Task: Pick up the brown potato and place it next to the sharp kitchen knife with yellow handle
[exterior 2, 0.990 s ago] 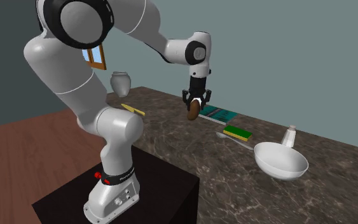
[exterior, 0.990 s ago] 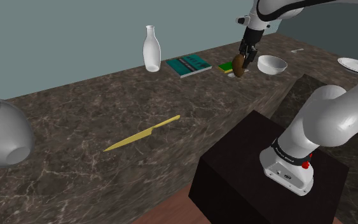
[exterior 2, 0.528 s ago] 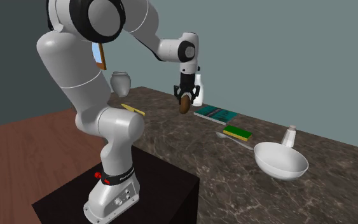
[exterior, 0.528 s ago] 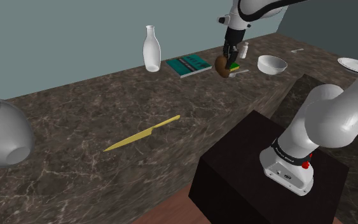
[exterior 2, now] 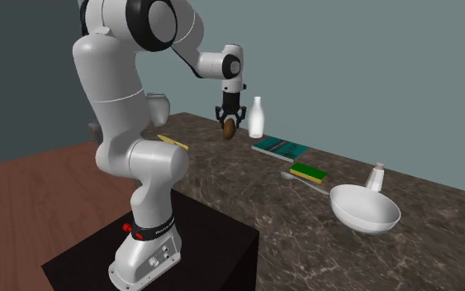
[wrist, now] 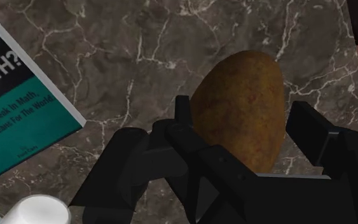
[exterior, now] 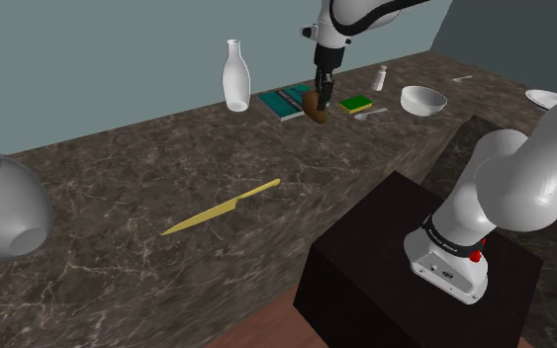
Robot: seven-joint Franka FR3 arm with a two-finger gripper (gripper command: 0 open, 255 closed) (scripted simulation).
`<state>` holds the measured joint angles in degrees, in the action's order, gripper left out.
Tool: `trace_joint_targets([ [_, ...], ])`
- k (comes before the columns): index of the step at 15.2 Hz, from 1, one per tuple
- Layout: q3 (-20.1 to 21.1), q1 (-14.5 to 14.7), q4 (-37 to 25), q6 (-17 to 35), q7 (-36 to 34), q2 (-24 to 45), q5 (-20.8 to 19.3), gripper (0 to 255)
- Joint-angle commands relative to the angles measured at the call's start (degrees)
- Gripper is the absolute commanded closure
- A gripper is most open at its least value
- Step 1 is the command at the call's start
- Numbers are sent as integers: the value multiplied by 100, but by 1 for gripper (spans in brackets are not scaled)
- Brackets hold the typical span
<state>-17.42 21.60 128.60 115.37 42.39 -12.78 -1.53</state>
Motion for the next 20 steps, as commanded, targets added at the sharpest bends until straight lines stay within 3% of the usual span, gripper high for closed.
trace_joint_targets([
  [1, 107, 115, -251, 6, -160, 264, 112, 255],
  [11, 585, 595, -1965, -213, -922, 1772, 543, 255],
  [20, 882, 891, -4260, -834, -1547, 3433, 758, 255],
])
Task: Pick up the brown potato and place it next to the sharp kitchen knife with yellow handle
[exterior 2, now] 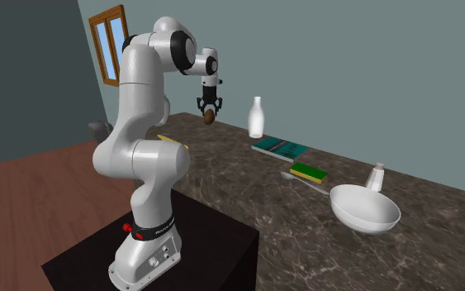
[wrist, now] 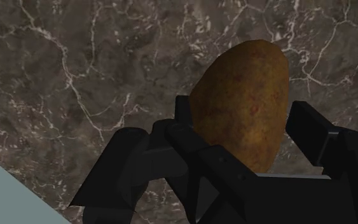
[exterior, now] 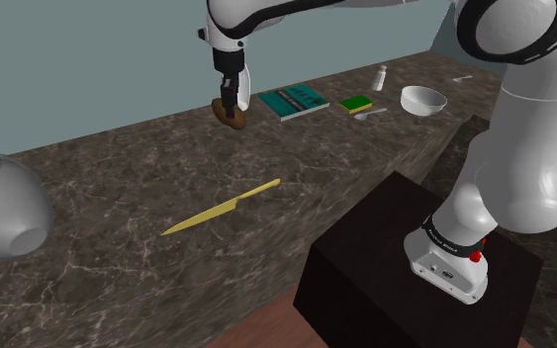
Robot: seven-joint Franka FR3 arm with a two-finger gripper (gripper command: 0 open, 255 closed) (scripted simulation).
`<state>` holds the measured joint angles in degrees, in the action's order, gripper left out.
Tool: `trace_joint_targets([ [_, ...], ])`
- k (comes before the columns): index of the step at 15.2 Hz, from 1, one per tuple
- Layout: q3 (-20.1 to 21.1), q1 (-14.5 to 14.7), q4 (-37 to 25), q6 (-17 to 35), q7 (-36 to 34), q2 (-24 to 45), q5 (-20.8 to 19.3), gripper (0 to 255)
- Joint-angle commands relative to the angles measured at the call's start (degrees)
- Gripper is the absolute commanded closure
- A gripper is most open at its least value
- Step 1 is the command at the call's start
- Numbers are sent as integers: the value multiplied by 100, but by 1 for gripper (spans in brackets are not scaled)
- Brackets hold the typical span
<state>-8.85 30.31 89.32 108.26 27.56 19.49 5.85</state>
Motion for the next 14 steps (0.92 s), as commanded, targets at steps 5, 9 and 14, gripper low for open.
trace_joint_targets([
  [5, 56, 48, -382, 66, -105, 445, 48, 255],
  [9, 64, 51, -168, 343, -83, 509, 65, 255],
  [14, 75, 51, 62, 677, -54, 615, 92, 255],
])
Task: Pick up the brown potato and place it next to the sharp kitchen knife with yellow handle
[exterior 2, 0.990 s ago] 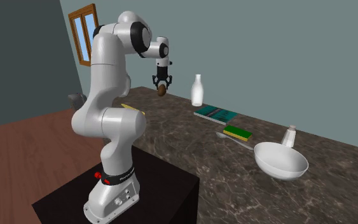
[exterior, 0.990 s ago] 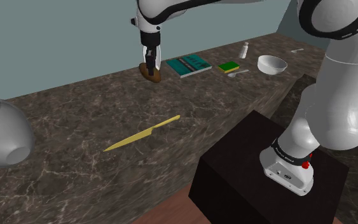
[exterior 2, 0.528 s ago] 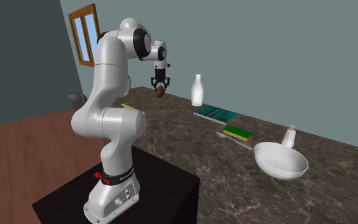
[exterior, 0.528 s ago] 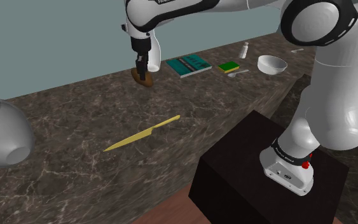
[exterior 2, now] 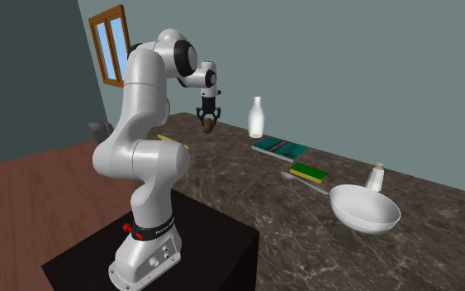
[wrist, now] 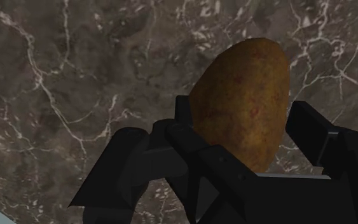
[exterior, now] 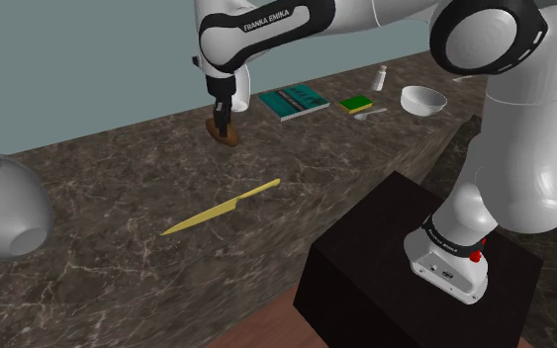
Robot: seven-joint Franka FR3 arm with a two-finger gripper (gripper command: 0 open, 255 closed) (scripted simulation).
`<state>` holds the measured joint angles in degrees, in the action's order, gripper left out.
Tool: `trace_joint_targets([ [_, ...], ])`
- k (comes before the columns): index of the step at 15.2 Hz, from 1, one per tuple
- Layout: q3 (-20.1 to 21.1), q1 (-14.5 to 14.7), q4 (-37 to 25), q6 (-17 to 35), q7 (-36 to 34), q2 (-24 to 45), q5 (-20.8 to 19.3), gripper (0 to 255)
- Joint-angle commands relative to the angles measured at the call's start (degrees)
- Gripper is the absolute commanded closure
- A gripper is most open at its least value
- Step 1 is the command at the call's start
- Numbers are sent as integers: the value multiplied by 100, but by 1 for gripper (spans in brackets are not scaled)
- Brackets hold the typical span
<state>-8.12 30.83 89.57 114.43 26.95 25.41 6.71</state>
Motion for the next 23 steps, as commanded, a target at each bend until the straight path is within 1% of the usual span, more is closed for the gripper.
trace_joint_targets([
  [1, 5, -2, 77, 126, 13, 48, 12, 255],
  [11, 39, -13, 417, 774, 80, 361, 83, 255],
  [19, 39, -13, 416, 774, 80, 361, 83, 255],
  [20, 42, -2, 421, 776, 66, 357, 81, 0],
  [23, 42, -5, 420, 781, 70, 363, 82, 0],
])
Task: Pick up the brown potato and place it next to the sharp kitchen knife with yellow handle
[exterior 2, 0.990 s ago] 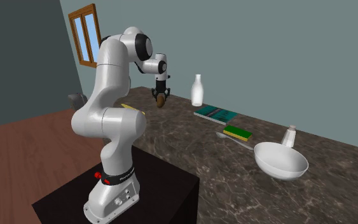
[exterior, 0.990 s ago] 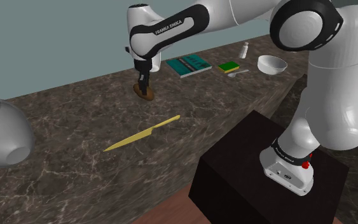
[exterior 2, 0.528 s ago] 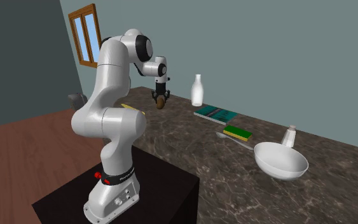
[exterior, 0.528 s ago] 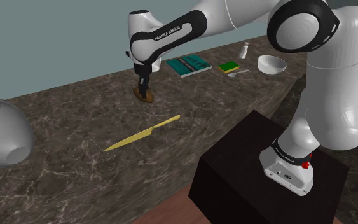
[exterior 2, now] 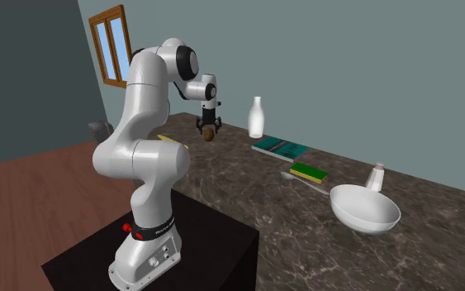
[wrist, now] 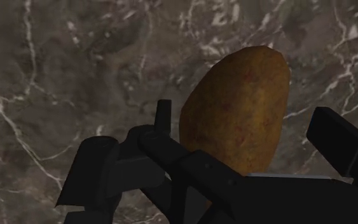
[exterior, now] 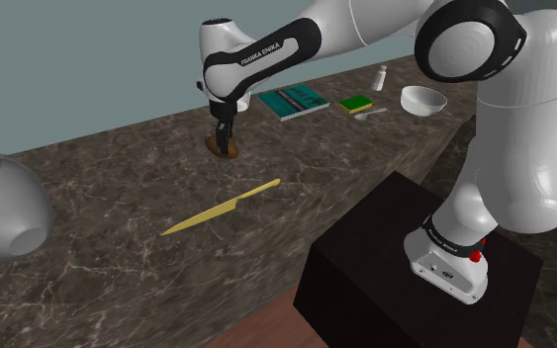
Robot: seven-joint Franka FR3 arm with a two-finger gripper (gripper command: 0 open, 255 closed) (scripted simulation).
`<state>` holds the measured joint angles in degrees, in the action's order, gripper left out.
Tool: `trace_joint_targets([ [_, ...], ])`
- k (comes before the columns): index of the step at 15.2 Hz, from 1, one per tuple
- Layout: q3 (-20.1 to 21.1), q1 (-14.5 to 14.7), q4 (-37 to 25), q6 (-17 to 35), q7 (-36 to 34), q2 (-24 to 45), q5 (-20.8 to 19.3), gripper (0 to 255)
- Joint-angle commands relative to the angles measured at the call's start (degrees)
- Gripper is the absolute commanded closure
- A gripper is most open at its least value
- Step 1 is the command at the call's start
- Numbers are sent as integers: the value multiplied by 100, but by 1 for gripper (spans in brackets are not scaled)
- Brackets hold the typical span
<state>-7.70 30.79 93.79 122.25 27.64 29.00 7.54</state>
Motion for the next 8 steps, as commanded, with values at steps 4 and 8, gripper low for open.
trace_joint_targets([
  [4, -24, -10, -151, -317, -12, -162, -35, 0],
  [8, -40, -13, -312, -602, -31, -287, -63, 0],
])
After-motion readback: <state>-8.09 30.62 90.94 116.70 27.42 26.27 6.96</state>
